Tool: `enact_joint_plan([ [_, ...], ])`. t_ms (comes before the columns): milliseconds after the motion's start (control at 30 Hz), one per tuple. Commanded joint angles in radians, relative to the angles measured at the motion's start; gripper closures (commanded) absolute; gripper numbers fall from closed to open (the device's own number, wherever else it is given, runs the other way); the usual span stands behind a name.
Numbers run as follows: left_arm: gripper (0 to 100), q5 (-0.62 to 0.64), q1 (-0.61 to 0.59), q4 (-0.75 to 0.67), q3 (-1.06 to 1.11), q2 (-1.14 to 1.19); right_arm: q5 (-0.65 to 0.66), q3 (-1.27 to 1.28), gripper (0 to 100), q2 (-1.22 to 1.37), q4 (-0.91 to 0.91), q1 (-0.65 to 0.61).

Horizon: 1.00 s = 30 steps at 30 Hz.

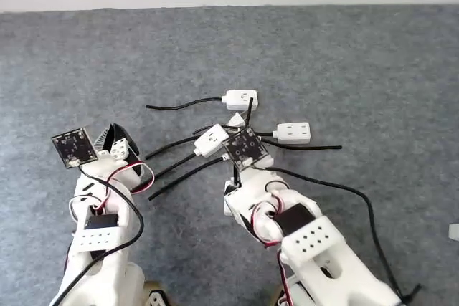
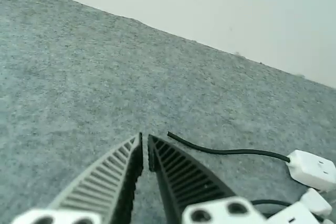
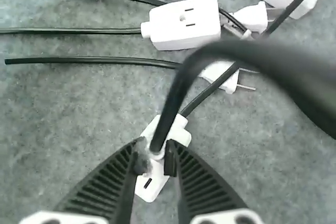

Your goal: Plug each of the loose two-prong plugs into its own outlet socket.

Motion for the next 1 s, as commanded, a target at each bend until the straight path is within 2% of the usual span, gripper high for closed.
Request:
enact_joint_plan([
  [0, 99, 0.005, -0.003, -0.028, -0.005, -0.020, 0.021, -0.051, 99.1, 0.151, 0.050, -0.021],
  [133, 99, 0.005, -0.003, -0.028, -0.005, -0.020, 0.026, -0.121, 99.1, 0.262, 0.068, -0.022],
  [467, 99, 0.005, -0.003, -0.026, -0.005, -0.020, 0.109, -0.150, 98.6, 0.266, 0.137, -0.022],
  [533, 99, 0.005, -0.003, -0.026, -0.005, -0.020, 0.135, -0.161, 96.2, 0.266, 0.159, -0.022],
  [767, 99, -0.018, 0.002, -0.025, -0.004, -0.018, 0.222, -0.181, 78.0, 0.266, 0.177, -0.021],
  [967, 99, -0.037, 0.002, -0.021, -0.004, -0.018, 0.267, -0.180, 80.9, 0.266, 0.104, -0.019],
])
